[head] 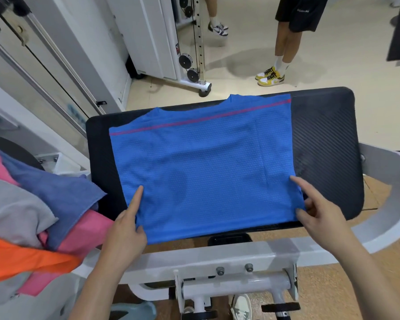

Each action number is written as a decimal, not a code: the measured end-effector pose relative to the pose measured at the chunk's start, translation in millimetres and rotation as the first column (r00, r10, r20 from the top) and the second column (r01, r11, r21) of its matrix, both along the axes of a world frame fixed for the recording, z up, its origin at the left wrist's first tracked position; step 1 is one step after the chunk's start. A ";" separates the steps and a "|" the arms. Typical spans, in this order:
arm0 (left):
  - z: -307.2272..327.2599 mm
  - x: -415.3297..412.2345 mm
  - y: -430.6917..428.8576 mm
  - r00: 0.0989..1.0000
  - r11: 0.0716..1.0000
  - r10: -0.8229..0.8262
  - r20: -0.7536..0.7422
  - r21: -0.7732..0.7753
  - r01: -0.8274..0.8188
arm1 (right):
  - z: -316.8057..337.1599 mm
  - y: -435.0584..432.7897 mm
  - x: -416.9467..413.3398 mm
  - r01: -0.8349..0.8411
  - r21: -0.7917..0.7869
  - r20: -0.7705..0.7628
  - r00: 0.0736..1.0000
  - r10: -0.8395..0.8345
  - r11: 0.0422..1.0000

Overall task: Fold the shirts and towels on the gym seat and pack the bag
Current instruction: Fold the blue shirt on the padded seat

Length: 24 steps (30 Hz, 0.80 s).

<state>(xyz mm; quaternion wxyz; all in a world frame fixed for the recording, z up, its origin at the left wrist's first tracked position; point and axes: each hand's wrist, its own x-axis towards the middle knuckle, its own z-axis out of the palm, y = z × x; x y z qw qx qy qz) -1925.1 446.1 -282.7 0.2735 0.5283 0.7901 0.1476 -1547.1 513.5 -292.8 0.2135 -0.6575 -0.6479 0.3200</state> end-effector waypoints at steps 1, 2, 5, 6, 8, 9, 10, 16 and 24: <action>3.6 1.3 -0.8 0.999 0.998 -0.026 -0.033 -0.056 0.025 | -0.1 -0.6 0.4 -0.016 -0.007 0.027 0.999 0.017 1.000; 6.9 2.6 -1.3 0.997 0.995 -0.047 -0.066 -0.097 0.040 | -0.7 -1.2 0.8 -0.028 -0.015 0.053 0.998 0.029 0.999; 12.4 3.6 -1.2 0.978 0.984 -0.103 -0.180 -0.165 0.073 | -1.9 -4.8 0.4 -0.059 -0.039 0.122 0.991 0.064 0.997; 12.7 1.9 -0.6 0.966 0.982 -0.112 -0.232 -0.178 0.071 | -2.6 -6.3 -0.4 -0.067 -0.036 0.146 0.987 0.072 0.997; 16.5 -3.0 3.5 0.925 0.980 -0.127 -0.358 -0.189 0.061 | -3.9 -9.1 -2.3 -0.076 -0.026 0.193 0.978 0.080 0.997; 19.1 -5.5 7.2 0.904 0.985 -0.117 -0.410 -0.163 0.054 | -4.3 -9.9 -3.0 -0.073 -0.030 0.212 0.974 0.078 0.997; 21.8 -6.7 11.4 0.888 0.993 -0.099 -0.449 -0.104 0.058 | -4.3 -10.3 -3.2 -0.070 -0.041 0.230 0.970 0.077 0.997; 19.9 -5.6 55.7 0.867 0.884 -0.069 -0.494 0.372 0.282 | 8.0 -3.0 -9.1 -0.001 0.147 0.419 0.906 -0.062 0.989; 47.3 -14.8 136.9 0.865 0.880 0.030 -0.501 0.423 0.215 | 52.4 123.4 -53.3 -0.149 0.470 0.318 0.948 -0.010 0.870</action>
